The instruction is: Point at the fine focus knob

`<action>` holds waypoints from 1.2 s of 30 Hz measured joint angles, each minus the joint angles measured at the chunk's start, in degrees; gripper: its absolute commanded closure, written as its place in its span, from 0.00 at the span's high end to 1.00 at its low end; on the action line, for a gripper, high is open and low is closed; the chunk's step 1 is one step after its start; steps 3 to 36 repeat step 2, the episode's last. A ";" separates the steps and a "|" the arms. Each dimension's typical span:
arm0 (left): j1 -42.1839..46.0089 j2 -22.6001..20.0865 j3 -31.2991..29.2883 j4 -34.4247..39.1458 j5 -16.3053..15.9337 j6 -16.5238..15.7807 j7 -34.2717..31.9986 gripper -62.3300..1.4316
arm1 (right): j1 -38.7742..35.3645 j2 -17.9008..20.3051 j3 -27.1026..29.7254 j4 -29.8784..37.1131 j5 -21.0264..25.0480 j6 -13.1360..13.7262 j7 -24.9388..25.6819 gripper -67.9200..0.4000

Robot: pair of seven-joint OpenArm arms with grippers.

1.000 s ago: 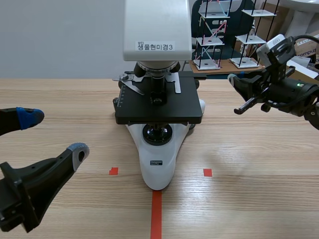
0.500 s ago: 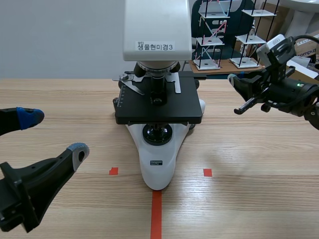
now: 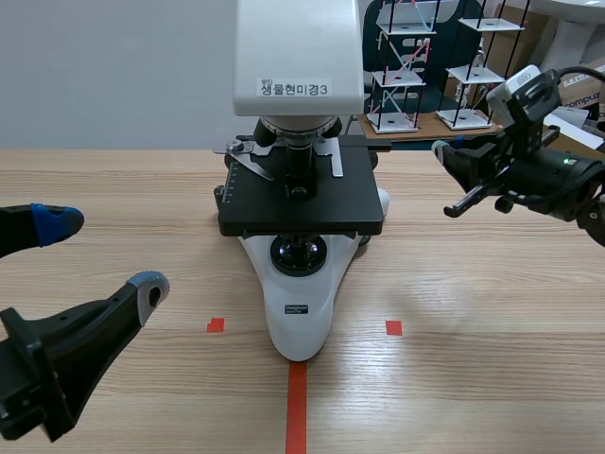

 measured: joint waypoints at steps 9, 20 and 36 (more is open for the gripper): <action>0.00 0.00 0.00 0.00 0.00 0.00 0.00 1.00 | 0.00 0.00 0.00 0.00 0.00 0.00 0.00 0.01; 0.00 0.00 0.00 0.00 0.00 0.00 0.00 1.00 | 0.00 0.00 0.00 0.00 0.00 0.00 0.00 0.01; 0.00 0.00 0.00 0.00 0.00 0.00 0.00 1.00 | 0.00 0.00 0.00 0.00 0.00 0.00 0.00 0.01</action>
